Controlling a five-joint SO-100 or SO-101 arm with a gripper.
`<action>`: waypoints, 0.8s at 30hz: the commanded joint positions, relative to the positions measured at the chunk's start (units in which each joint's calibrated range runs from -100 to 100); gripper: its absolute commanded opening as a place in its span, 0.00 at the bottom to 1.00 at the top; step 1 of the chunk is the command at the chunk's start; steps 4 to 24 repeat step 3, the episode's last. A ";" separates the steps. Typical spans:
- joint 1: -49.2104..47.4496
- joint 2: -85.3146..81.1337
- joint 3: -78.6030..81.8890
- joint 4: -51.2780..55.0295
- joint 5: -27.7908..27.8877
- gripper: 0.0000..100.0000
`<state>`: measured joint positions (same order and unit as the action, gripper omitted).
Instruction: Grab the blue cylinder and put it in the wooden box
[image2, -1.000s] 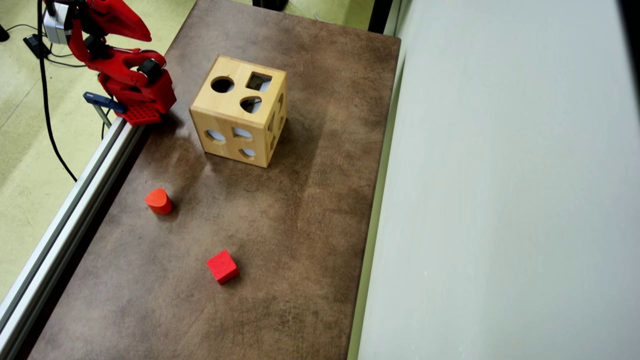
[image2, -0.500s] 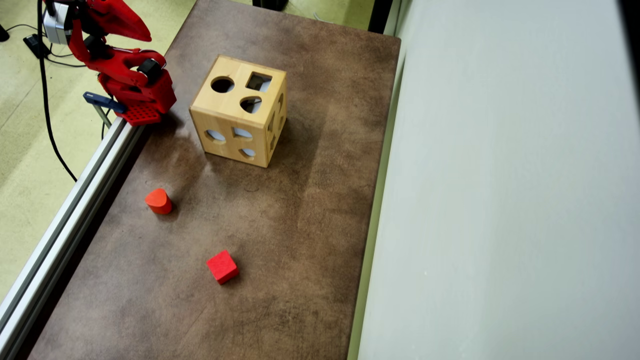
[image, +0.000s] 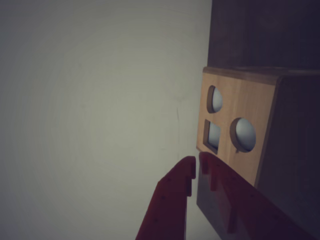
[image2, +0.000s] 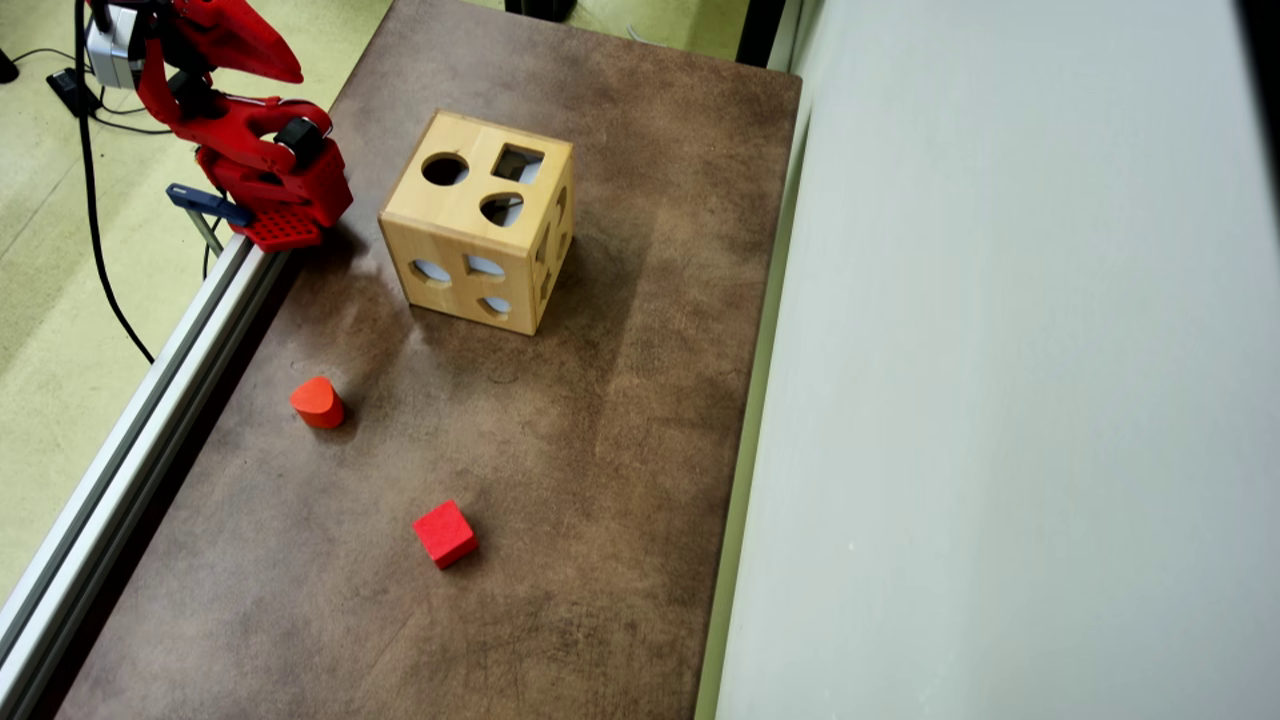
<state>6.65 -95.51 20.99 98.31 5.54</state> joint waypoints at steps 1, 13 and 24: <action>0.34 0.01 -0.15 -0.24 0.00 0.03; 0.34 0.01 -0.15 -0.24 0.00 0.03; 0.34 0.01 -0.15 -0.24 0.00 0.03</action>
